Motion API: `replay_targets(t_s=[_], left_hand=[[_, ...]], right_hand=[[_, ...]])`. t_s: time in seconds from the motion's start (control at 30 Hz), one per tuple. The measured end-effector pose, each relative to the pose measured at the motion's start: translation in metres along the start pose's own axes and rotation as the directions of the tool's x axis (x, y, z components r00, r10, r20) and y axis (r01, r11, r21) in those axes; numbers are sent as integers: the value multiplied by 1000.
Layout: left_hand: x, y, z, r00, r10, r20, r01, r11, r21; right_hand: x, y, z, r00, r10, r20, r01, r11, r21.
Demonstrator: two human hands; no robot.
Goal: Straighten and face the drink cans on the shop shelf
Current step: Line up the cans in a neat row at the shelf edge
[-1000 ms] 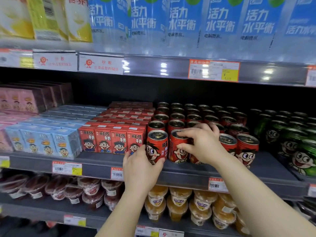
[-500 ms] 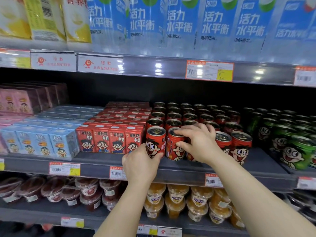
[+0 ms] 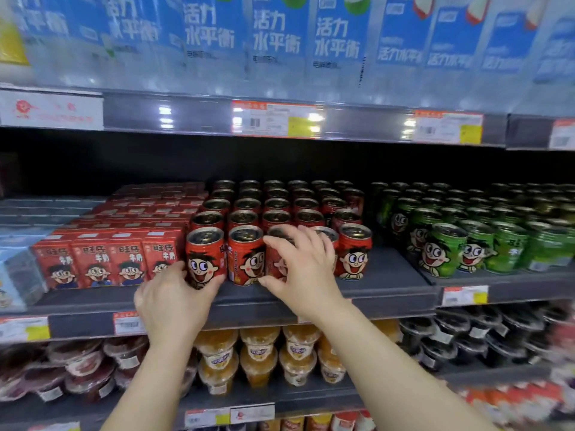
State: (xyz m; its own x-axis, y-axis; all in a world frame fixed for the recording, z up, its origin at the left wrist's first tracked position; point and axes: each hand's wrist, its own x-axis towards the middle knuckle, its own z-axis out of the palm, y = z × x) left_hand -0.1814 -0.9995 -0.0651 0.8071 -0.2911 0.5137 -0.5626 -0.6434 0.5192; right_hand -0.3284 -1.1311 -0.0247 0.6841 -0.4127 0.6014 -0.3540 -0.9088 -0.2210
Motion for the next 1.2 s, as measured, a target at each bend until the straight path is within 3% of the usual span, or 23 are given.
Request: replay_targets(t_s=[0.1,0.17,0.4,0.53,0.7,0.83,0.93,1.03,1.2], left_hand=[[-20,34,-6,994,-30,-101,28,999,-15],[-41,78,0,996,15,-84,-18,999,-36],[-128,248,61,942,281,183,-227,935,-271],[-147,317,86,913,275,303,-166,926,-340],[-144,360,103,887,193,420,-50,944,-327],[-132,365,124,848,212,487,-52,946,-321],[-135,361,136,908,169,384,-38,945,-326],[-145,367,141,969,97,227,-54,980,-190],[-126,355,148,890,154,429,-23,955,-295]], right_hand=[[-28,37,-22,998,39,-56,-34,996,85],[-46,73,-43,995,80,-66,-74,992,100],[-113,236,-136,943,331,13,-331,943,-41],[-137,300,-174,916,401,18,-398,913,-93],[-123,336,-195,933,352,-67,-359,919,-161],[-94,340,-189,967,230,-107,-249,945,-211],[-75,342,-179,982,147,-117,-171,958,-232],[-62,346,-171,994,69,-84,-91,949,-302],[-48,367,-172,1000,-17,-24,10,969,-246]])
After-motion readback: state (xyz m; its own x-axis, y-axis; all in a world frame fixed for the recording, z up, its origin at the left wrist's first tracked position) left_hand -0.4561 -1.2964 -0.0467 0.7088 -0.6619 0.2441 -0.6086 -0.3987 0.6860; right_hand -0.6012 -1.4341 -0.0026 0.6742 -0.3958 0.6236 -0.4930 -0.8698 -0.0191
